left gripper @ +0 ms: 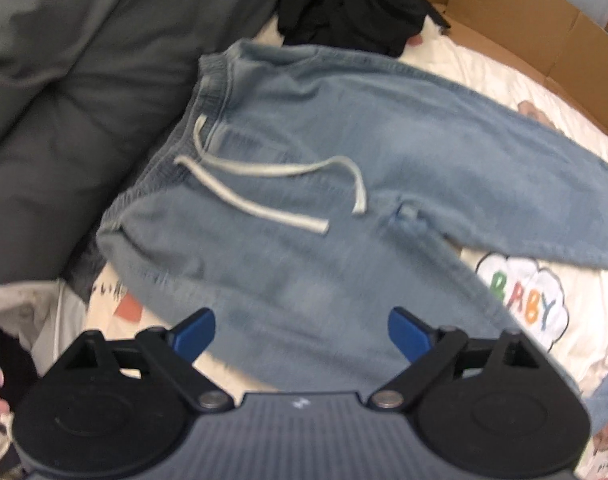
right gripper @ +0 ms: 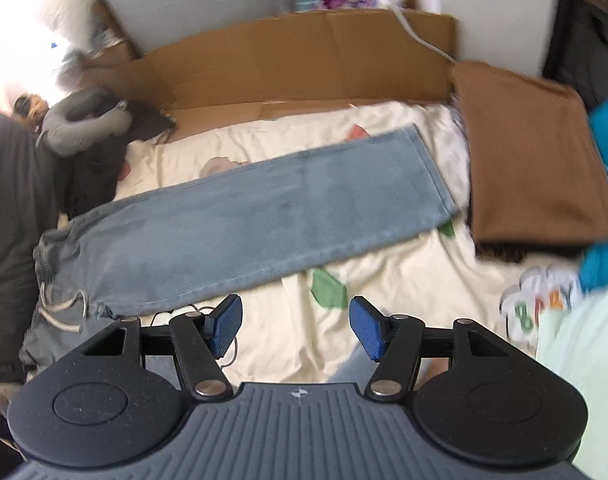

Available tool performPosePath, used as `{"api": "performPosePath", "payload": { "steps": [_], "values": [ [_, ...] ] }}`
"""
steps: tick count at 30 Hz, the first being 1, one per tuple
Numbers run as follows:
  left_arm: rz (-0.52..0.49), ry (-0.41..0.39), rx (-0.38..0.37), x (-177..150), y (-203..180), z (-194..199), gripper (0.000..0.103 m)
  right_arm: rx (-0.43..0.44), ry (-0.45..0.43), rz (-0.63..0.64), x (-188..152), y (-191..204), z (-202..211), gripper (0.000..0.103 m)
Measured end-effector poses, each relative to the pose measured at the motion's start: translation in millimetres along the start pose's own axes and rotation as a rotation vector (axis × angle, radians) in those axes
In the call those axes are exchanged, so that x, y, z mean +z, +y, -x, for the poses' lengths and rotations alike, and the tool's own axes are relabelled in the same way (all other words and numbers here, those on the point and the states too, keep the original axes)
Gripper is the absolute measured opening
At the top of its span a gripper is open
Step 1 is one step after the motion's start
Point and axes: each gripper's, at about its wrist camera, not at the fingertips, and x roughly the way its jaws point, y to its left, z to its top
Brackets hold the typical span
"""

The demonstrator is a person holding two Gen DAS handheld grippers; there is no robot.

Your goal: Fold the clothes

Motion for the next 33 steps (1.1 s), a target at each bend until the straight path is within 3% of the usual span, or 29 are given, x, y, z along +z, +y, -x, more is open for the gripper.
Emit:
{"api": "performPosePath", "payload": {
  "steps": [3,6,12,15,20,25,33],
  "values": [
    [0.03,0.039,0.004,-19.3,15.7,-6.4,0.095,-0.031,0.025,-0.028,-14.2,-11.5,-1.4,0.066],
    [0.083,0.061,0.011,-34.5,29.6,-12.3,0.095,-0.087,0.051,0.024,-24.8,-13.4,-6.8,0.066],
    [0.126,0.059,-0.003,-50.3,44.1,-14.7,0.094,-0.027,0.06,0.123,-64.1,-24.8,-16.4,0.066],
    [0.115,0.024,-0.035,-56.7,45.7,-13.2,0.092,-0.032,0.07,0.095,-82.0,-31.5,-26.2,0.066],
    [0.112,0.055,-0.03,-64.5,48.1,-32.1,0.09,-0.03,0.127,0.048,-112.6,-38.5,-55.2,0.066],
    [0.19,0.088,-0.058,-73.6,52.5,-57.6,0.088,-0.029,0.135,-0.149,-134.3,-64.7,-82.8,0.066],
    [0.185,0.145,-0.076,-78.2,30.3,-99.2,0.087,-0.039,0.093,-0.385,-148.7,-108.0,-118.0,0.066]
  ]
}}
